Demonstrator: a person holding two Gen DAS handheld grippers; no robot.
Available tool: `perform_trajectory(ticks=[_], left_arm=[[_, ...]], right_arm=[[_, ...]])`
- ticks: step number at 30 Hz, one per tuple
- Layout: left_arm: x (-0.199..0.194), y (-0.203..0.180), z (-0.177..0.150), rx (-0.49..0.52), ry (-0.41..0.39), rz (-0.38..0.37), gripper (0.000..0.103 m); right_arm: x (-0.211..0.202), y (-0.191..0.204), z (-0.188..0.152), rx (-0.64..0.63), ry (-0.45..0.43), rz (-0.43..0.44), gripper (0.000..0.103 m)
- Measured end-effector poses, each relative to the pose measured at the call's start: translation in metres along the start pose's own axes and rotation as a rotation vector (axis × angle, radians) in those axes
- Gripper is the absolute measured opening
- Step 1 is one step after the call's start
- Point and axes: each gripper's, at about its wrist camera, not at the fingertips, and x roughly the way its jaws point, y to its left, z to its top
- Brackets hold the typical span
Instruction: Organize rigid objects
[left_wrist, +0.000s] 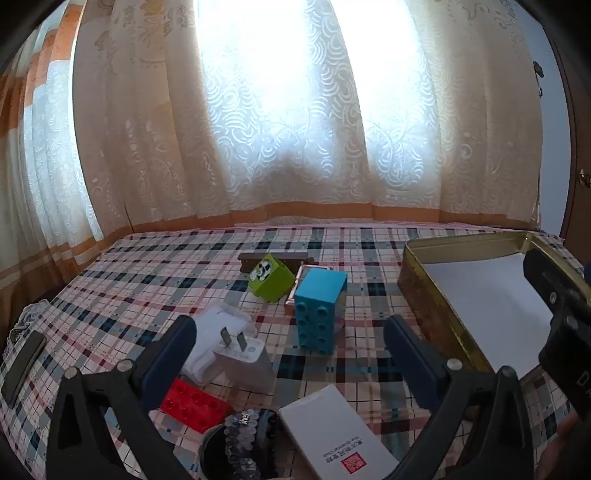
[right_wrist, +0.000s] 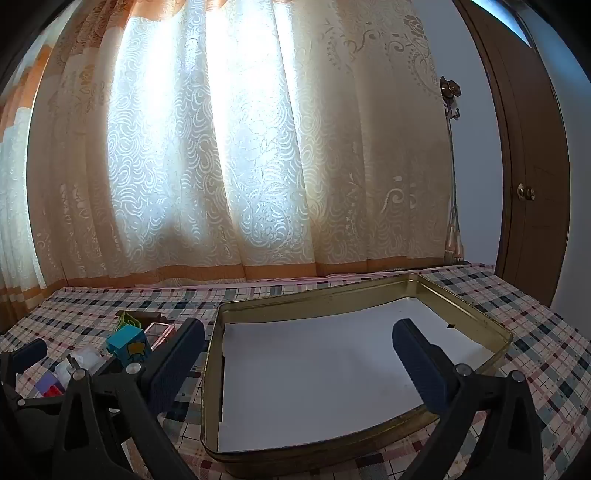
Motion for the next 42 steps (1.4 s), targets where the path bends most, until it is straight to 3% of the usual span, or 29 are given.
perform_trajectory(ticks=[42], left_arm=[[0.0045,0.0006,-0.0008,-0.017,0.018,-0.022,0.103]], right_arm=[[-0.0027,0.0061,0.001,-0.018,-0.006,-0.004,0.103]])
